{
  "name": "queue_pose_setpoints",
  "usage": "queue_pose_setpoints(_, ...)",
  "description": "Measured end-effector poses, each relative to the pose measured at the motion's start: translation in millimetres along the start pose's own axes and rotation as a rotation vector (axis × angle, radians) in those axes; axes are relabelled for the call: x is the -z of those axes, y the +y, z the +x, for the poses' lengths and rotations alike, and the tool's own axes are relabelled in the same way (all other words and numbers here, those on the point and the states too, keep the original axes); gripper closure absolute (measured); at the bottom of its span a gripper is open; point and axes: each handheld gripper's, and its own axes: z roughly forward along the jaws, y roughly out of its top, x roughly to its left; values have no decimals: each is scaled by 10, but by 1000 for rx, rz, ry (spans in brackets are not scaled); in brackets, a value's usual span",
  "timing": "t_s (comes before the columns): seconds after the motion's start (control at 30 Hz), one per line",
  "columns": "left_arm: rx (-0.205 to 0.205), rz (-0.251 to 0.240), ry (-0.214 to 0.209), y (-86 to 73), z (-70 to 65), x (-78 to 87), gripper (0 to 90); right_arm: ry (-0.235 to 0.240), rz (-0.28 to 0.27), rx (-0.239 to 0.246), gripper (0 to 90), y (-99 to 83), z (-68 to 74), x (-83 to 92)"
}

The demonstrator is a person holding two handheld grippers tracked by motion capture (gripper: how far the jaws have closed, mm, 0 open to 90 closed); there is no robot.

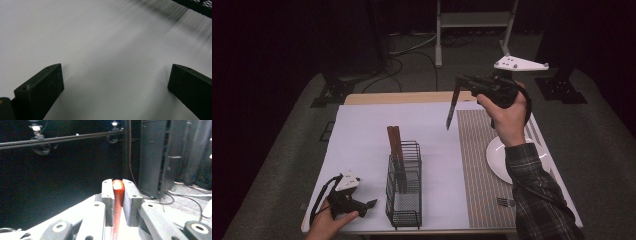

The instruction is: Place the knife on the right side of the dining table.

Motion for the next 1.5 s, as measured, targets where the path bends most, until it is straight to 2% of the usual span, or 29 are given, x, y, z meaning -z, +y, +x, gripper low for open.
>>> queue_pose_setpoints(0.07,0,1,0,0,0,1,0,-14,-1,1,795,-17,-30,8)
queue_pose_setpoints(0.1,1,-1,0,0,-1,0,0,-38,2,-4,795,-50,-86,25)
queue_pose_setpoints(0.13,1,-1,0,0,-1,0,0,-38,2,-4,795,-50,-86,25)
queue_pose_setpoints(0.23,1,-2,0,0,-1,-1,0,-94,9,-7,795,-121,-202,55)
queue_pose_setpoints(0.27,1,-2,0,0,-1,-1,0,-94,9,-7,795,-121,-202,55)
queue_pose_setpoints(0.3,2,-2,0,0,-1,-1,0,-124,9,-10,795,-164,-266,65)
queue_pose_setpoints(0.33,2,-2,0,0,-1,-1,0,-124,9,-10,795,-164,-266,65)
queue_pose_setpoints(0.37,2,-2,0,0,-1,-1,0,-155,12,-18,795,-210,-336,74)
queue_pose_setpoints(0.5,2,-4,1,-1,-2,-3,0,-209,8,-29,795,-306,-479,90)
queue_pose_setpoints(0.9,0,-3,1,-1,-1,-2,0,-347,23,-57,794,-624,-811,58)
queue_pose_setpoints(1.23,0,-2,1,-1,-1,-2,0,-401,38,-96,794,-887,-972,-21)
queue_pose_setpoints(1.5,0,-2,1,-1,-1,-2,0,-421,44,-129,794,-1019,-1061,-37)
